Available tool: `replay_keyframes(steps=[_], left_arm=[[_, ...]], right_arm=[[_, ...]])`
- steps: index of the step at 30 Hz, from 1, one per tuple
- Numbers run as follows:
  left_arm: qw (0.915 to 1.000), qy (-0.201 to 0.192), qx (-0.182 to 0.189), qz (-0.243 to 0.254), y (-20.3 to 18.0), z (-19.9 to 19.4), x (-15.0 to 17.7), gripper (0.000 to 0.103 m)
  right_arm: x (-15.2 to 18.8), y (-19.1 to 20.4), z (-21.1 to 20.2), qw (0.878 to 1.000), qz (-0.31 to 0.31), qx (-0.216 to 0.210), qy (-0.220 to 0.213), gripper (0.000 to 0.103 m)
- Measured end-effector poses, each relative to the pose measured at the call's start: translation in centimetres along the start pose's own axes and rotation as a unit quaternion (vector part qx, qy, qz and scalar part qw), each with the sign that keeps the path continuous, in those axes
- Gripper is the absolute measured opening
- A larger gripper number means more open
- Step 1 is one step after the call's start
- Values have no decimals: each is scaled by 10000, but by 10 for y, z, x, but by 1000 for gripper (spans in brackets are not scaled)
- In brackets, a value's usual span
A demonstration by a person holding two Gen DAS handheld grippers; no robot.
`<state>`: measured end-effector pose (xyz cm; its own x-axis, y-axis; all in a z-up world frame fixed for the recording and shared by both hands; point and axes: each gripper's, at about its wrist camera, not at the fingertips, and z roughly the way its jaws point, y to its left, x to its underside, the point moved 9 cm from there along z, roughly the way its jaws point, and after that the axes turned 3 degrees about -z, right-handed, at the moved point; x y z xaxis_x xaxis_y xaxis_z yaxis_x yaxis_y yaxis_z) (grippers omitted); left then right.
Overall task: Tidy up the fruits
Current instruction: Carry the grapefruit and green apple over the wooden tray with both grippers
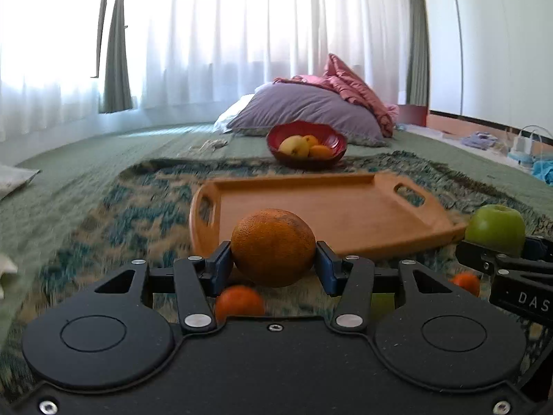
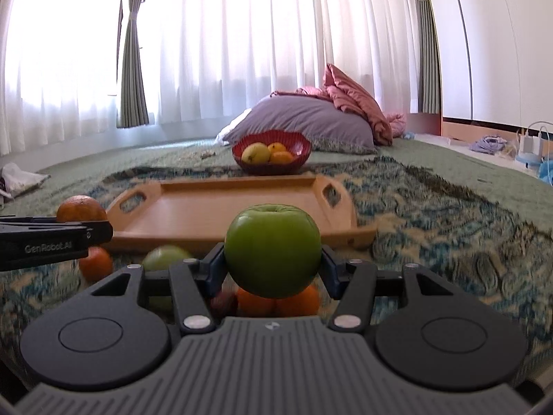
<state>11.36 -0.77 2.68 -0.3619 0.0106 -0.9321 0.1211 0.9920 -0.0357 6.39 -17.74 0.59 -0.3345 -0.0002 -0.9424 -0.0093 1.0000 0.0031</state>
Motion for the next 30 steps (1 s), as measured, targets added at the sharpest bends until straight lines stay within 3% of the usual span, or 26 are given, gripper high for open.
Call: replay_keyframes(steps=[7,13,23,30], left_arm=[[9991,154,69,-378,13,19,-45,48],[9992,199,38,-332,18,39,-68,48],[9973,568,10,-475,28,90,-71,48],[9928,978,-18,-685,39,128,-66,48]], right_arm=[[-40,-9,19,9997,54,-239,-18,59],[-61,-15,36,9997,-110,-209,0,59],[-79,-25,84,9992,108,-280,251,59],[-78,-34,130,9969,198,-183,744,59]])
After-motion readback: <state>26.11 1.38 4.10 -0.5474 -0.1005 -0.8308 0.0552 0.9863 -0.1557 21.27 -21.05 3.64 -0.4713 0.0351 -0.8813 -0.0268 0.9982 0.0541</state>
